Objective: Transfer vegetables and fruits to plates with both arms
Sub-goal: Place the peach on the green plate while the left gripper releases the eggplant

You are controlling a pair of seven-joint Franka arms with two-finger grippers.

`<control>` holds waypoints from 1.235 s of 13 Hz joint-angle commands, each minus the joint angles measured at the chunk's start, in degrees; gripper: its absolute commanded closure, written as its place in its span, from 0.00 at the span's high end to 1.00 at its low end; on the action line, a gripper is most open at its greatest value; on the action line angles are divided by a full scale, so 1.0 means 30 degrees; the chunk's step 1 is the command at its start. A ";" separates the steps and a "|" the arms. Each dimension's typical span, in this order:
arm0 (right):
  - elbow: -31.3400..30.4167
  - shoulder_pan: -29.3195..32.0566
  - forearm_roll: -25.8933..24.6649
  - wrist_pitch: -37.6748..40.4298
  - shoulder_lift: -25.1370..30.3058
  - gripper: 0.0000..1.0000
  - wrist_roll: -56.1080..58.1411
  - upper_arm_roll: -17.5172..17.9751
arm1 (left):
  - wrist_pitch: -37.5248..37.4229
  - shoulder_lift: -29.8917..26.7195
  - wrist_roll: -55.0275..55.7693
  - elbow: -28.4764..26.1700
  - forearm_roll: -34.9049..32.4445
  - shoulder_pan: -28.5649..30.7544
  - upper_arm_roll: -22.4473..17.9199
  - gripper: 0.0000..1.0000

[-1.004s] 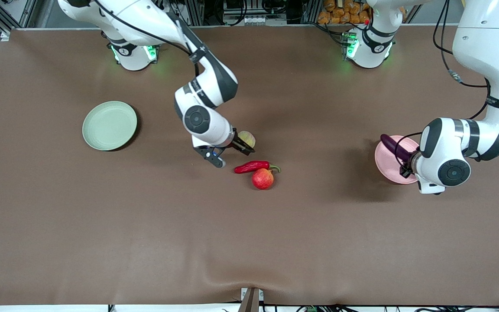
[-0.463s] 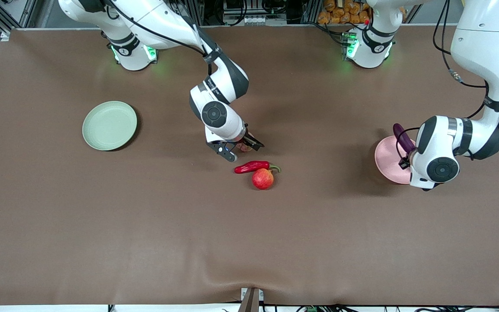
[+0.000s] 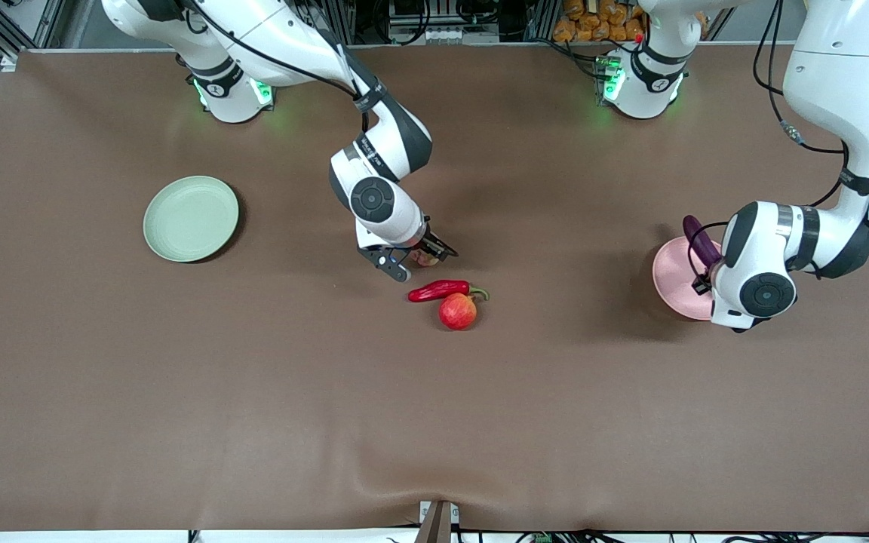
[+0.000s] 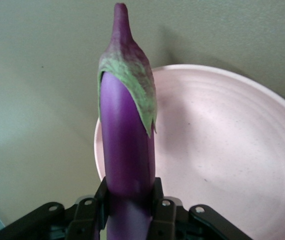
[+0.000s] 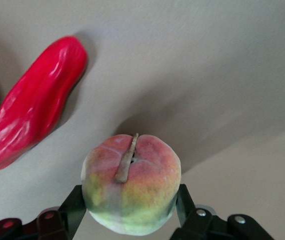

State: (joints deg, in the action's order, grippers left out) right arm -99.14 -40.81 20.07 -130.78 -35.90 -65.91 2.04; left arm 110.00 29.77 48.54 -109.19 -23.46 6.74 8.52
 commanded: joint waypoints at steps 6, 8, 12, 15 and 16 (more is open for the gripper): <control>0.0443 0.9167 -0.3392 1.3874 0.5135 0.00 1.4415 0.0051 | 0.0336 0.0274 0.0956 0.0009 -0.0383 -0.0400 0.0090 1.00; -0.1396 1.2007 -0.4635 1.4793 0.6599 0.00 1.9513 0.0051 | 0.0074 -0.0162 0.1310 0.0126 -0.0383 -0.0605 0.0177 1.00; -0.6226 1.4712 -0.7298 1.3108 0.8798 0.00 2.2727 0.0022 | -0.2762 -0.1425 0.1980 0.1818 0.0055 -0.1543 0.1168 1.00; -0.9367 1.6263 -0.8330 0.8686 0.8951 0.00 2.5681 -0.0388 | -0.4348 -0.1338 0.5021 0.4250 0.2393 -0.1981 0.3102 1.00; -0.9984 1.6559 -0.8330 0.7628 0.8863 0.00 2.5864 -0.0388 | -0.4555 -0.1222 0.6250 0.4896 0.3097 -0.2506 0.3485 1.00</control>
State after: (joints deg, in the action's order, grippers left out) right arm -123.38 5.92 -3.58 -102.66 -12.11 8.40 0.35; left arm 98.87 25.41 61.95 -98.38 -17.27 1.24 17.25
